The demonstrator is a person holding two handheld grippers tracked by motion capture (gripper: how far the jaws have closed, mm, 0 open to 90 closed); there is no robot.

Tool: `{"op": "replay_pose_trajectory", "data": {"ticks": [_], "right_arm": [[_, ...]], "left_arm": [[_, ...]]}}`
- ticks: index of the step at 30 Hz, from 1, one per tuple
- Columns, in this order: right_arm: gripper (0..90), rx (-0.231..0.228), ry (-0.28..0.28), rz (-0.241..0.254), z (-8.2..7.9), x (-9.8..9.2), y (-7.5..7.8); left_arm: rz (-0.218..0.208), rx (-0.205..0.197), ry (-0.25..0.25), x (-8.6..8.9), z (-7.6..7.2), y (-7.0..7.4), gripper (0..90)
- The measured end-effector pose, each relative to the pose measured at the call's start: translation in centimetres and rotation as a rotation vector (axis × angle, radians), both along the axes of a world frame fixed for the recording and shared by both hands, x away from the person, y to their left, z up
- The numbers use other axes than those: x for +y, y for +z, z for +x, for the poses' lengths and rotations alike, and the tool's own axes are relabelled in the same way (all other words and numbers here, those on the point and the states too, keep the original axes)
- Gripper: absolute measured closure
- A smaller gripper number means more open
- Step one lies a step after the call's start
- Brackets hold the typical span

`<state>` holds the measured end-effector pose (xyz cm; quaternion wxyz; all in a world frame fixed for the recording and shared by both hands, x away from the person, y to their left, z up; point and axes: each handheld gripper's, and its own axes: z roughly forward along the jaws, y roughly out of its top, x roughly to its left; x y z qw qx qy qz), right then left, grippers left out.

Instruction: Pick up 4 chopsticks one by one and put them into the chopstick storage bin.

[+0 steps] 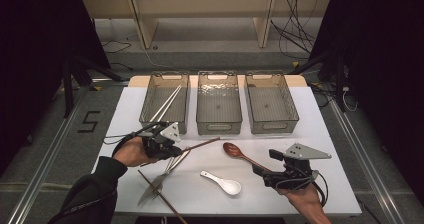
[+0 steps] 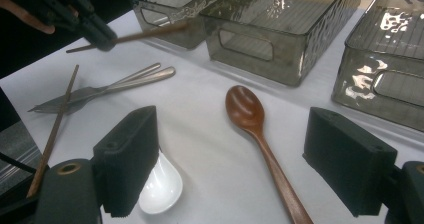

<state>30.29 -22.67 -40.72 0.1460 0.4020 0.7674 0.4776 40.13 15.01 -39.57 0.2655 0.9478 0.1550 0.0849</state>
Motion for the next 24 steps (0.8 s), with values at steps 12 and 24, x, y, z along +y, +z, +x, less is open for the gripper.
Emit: {"op": "replay_pose_trajectory", "data": {"ticks": [12, 24], "right_arm": [[22.6, 0.007, -0.002, 0.002, 0.1, -0.1, 0.0], [22.6, 0.010, -0.004, 0.008, 0.1, -0.2, -0.1]], "left_arm": [[-0.088, -0.076, 0.161, 0.8, 2.2, 2.0, 84.3], [-0.158, -0.152, 0.311, 1.7, 7.2, 3.8, 84.4]]}}
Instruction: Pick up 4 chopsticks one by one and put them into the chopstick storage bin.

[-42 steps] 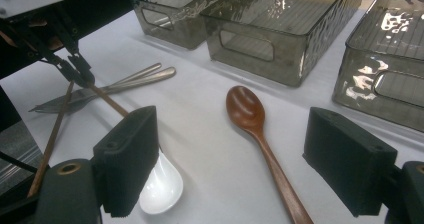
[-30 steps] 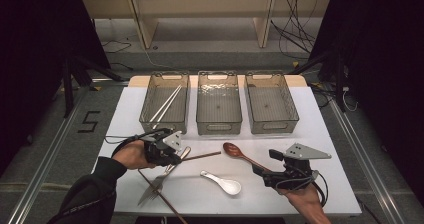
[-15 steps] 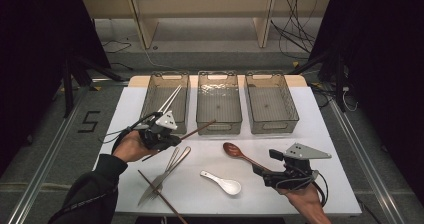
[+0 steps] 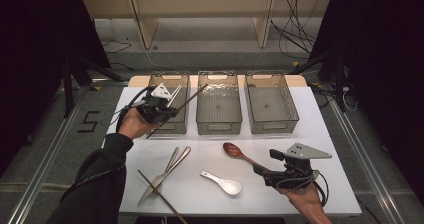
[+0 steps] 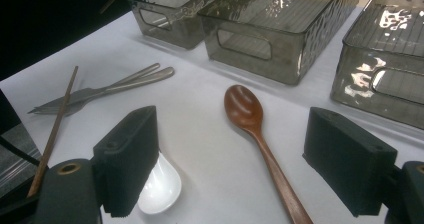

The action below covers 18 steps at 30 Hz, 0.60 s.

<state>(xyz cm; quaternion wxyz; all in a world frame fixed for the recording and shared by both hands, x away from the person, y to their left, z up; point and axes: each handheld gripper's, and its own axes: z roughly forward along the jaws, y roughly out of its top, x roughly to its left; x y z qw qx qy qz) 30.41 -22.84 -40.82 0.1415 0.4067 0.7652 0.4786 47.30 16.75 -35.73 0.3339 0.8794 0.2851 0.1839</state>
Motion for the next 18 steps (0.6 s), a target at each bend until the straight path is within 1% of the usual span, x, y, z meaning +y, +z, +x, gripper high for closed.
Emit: {"op": "replay_pose_trajectory", "data": {"ticks": [4, 6, 7, 9, 11, 13, 15, 18], "right_arm": [[22.7, 0.006, 0.000, 0.001, 0.0, 0.0, 0.0], [22.6, 0.006, 0.001, 0.001, 0.0, 0.0, -0.1], [22.7, 0.006, 0.001, 0.002, 0.0, 0.0, 0.0], [22.7, 0.002, 0.001, 0.005, 0.0, 0.0, 0.0], [22.6, -0.002, 0.002, 0.006, 0.0, 0.0, 0.0], [22.6, 0.003, 0.001, 0.005, 0.0, 0.0, 0.0], [22.6, 0.002, 0.004, 0.002, 0.0, 0.0, 0.0], [22.6, -0.001, 0.004, 0.003, 0.0, 0.0, 0.0]], "left_arm": [[-0.022, -0.034, 0.050, 0.6, 1.4, 0.6, 84.3], [-0.038, -0.041, 0.073, 0.8, 2.2, 0.7, 84.3], [-0.035, -0.046, 0.082, 0.8, 2.5, 0.7, 84.3], [-0.035, -0.054, 0.086, 0.9, 3.2, 0.5, 84.3], [-0.035, -0.054, 0.099, 1.0, 3.9, 0.3, 84.3], [-0.045, -0.052, 0.115, 1.3, 4.5, 0.1, 84.3], [-0.072, -0.054, 0.130, 1.7, 4.9, 0.0, 84.3], [-0.077, -0.062, 0.158, 2.3, 5.5, 0.0, 84.3]]}}
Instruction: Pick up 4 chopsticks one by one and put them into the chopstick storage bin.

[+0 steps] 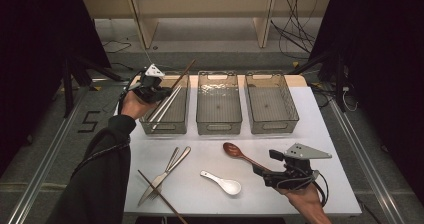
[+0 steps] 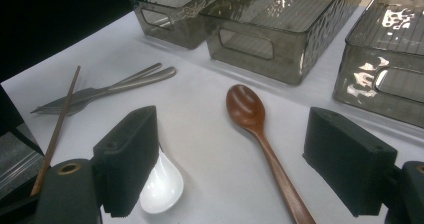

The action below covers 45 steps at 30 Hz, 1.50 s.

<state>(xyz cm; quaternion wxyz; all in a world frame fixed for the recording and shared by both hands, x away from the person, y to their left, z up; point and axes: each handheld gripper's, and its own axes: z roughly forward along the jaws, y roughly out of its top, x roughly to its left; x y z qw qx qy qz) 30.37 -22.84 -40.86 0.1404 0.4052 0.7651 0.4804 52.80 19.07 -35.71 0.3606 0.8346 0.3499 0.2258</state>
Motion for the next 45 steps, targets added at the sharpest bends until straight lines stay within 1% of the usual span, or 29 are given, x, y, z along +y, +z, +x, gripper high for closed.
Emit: {"op": "replay_pose_trajectory", "data": {"ticks": [2, 5, 6, 8, 12, 13, 17, 18, 20, 24, 28, 32, 33, 36, 37, 38, 40, 41, 43, 44, 45], "right_arm": [[22.6, 0.006, -0.004, 0.002, 0.0, -0.1, 0.0], [22.6, 0.005, -0.003, 0.004, 0.0, -0.1, 0.0], [22.6, 0.005, -0.002, 0.003, 0.0, -0.1, 0.0], [22.6, 0.005, -0.002, 0.004, 0.0, 0.0, 0.0], [22.7, 0.005, -0.003, 0.005, 0.0, -0.1, 0.0], [22.7, 0.003, -0.002, 0.004, 0.0, -0.1, 0.0], [22.7, 0.002, -0.002, 0.005, 0.0, -0.1, 0.1], [22.7, 0.002, -0.002, 0.005, 0.0, -0.1, 0.0], [22.7, 0.000, -0.001, 0.006, 0.0, -0.1, 0.1], [22.7, 0.002, -0.002, 0.005, -0.1, -0.1, 0.0], [22.7, 0.002, -0.001, 0.005, -0.1, -0.1, 0.1], [22.7, 0.002, 0.001, 0.003, 0.0, 0.0, 0.0], [22.7, 0.003, 0.001, 0.001, 0.0, 0.0, 0.0], [22.7, 0.001, 0.002, 0.002, -0.1, 0.0, 0.0], [22.7, 0.001, 0.001, 0.002, -0.1, 0.0, 0.0], [22.7, 0.000, 0.003, 0.002, -0.1, 0.0, 0.0], [22.7, 0.005, -0.001, 0.004, -0.1, -0.1, 0.0], [22.7, 0.005, -0.002, 0.004, -0.1, -0.1, 0.0], [22.7, 0.003, -0.002, 0.004, -0.1, -0.1, 0.0], [22.7, 0.003, -0.002, 0.003, 0.0, -0.1, 0.0], [22.7, 0.003, -0.003, 0.003, 0.0, -0.1, 0.0]], "left_arm": [[-0.002, -0.007, 0.016, 0.3, 0.3, -0.2, 84.3], [-0.022, -0.006, 0.035, 0.6, 0.6, -0.6, 84.3], [-0.011, -0.004, 0.032, 0.7, 0.7, -0.7, 84.3], [-0.008, 0.000, 0.033, 0.7, 0.8, -1.1, 84.3], [0.003, 0.011, 0.047, 0.8, 1.0, -1.9, 84.3], [0.011, 0.013, 0.047, 0.8, 1.0, -2.1, 84.2], [0.015, 0.026, 0.063, 1.0, 1.2, -2.7, 84.1], [0.025, 0.027, 0.067, 1.0, 1.3, -2.8, 84.1], [0.012, 0.030, 0.080, 1.2, 1.4, -3.0, 84.0], [0.015, 0.036, 0.088, 1.4, 1.4, -3.2, 83.9], [0.008, 0.045, 0.105, 1.6, 1.4, -3.5, 83.6], [0.019, 0.065, 0.128, 2.0, 1.6, -4.1, 83.0], [0.016, 0.066, 0.137, 2.1, 1.6, -4.3, 81.9], [0.025, 0.078, 0.170, 2.5, 1.5, -4.7, 77.6], [0.037, 0.090, 0.178, 2.6, 1.5, -4.7, 73.6], [0.043, 0.092, 0.181, 2.7, 1.5, -4.8, 69.0], [0.045, 0.096, 0.182, 2.8, 1.2, -4.7, 64.8], [0.044, 0.110, 0.174, 2.8, 1.0, -4.5, 62.7], [0.028, 0.126, 0.175, 2.6, 0.4, -4.2, 54.9], [0.016, 0.134, 0.168, 2.5, 0.0, -4.0, 51.3], [0.018, 0.142, 0.149, 2.3, -0.5, -3.8, 48.2]]}}
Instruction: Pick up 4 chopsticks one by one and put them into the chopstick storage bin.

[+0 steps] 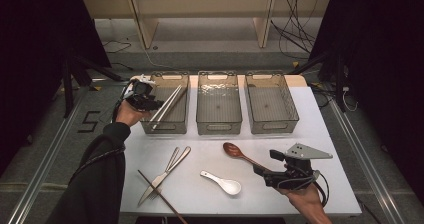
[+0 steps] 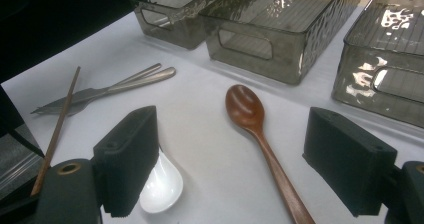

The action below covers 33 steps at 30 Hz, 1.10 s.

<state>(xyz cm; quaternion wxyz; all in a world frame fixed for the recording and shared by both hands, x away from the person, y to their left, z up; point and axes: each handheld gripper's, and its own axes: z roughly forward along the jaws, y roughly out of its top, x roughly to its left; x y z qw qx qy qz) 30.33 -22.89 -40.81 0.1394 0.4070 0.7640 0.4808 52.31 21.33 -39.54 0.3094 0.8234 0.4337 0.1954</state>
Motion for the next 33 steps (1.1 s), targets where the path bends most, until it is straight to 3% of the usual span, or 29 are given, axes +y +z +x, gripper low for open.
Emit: {"op": "replay_pose_trajectory", "data": {"ticks": [9, 11, 14, 17, 20, 25, 29, 33], "right_arm": [[22.7, -0.008, 0.003, -0.005, 0.0, 0.1, 0.1], [22.7, -0.006, 0.000, -0.004, 0.0, 0.1, 0.1], [22.7, -0.007, 0.002, -0.003, 0.0, 0.2, 0.1], [22.7, -0.009, 0.005, -0.003, -0.1, 0.2, 0.2], [22.7, -0.007, 0.006, -0.008, -0.1, 0.3, 0.2], [22.7, -0.009, 0.007, -0.009, -0.1, 0.3, 0.2], [22.7, -0.010, 0.007, -0.009, -0.1, 0.4, 0.2], [22.7, -0.010, 0.006, -0.011, -0.1, 0.4, 0.2]], "left_arm": [[0.028, 0.043, -0.160, -1.6, -5.1, 1.9, 33.9], [0.027, 0.057, -0.187, -1.7, -6.2, 2.0, 32.1], [0.067, 0.076, -0.213, -1.9, -7.8, 2.0, 28.2], [0.054, 0.089, -0.258, -2.0, -9.4, 2.1, 26.5], [0.024, 0.107, -0.285, -2.1, -11.0, 1.8, 24.6], [0.053, 0.119, -0.329, -2.3, -13.2, 0.6, 21.1], [0.041, 0.128, -0.370, -2.4, -14.5, -0.1, 19.3], [0.057, 0.132, -0.412, -2.5, -15.4, -0.4, 17.6]]}}
